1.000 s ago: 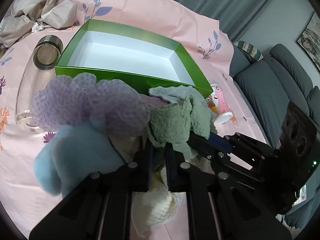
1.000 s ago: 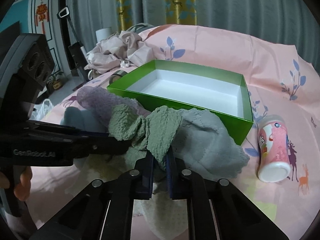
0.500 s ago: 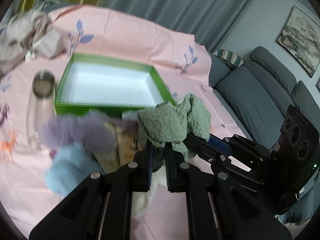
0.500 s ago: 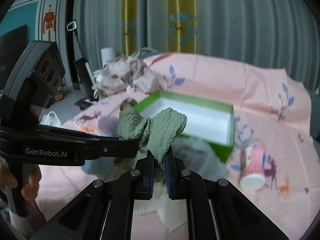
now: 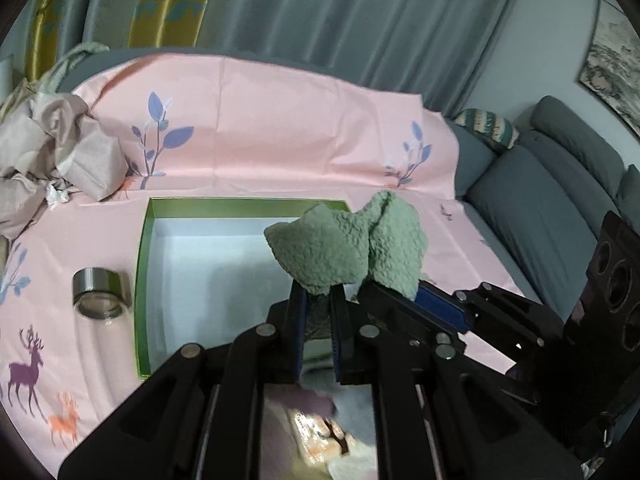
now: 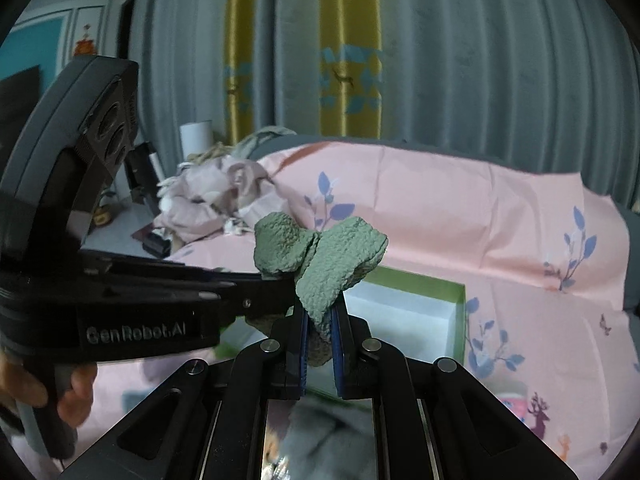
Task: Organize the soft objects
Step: 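Carry the green scrunchie into the green box and open the right gripper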
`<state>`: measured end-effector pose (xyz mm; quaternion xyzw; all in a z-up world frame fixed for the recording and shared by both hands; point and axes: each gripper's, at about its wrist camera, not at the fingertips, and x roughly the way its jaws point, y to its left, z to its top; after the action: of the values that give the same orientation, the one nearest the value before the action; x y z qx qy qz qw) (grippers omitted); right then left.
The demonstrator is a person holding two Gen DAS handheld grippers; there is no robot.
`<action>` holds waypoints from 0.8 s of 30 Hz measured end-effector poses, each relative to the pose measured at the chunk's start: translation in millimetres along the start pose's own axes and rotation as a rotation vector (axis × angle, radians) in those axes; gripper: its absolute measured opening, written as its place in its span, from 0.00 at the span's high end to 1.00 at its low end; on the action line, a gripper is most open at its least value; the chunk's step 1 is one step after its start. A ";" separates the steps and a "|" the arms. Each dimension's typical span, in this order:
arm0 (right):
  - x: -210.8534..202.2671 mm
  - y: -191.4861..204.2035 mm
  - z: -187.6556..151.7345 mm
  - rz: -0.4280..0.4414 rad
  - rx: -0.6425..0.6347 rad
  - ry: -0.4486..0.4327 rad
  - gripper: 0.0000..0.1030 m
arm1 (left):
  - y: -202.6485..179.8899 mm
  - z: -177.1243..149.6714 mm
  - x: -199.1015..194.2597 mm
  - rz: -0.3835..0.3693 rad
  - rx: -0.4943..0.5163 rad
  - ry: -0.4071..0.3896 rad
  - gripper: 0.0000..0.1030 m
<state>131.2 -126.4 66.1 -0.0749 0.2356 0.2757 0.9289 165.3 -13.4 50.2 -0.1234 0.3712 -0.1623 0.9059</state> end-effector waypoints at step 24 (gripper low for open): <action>74.8 -52.5 -23.1 -0.137 0.156 0.193 0.37 | 44.3 15.1 43.7 0.172 -0.059 0.095 0.01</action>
<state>205.9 -140.9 10.5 -0.0445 0.3387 0.1839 0.9217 214.4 11.9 17.7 -0.1099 0.4274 -0.0784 0.8939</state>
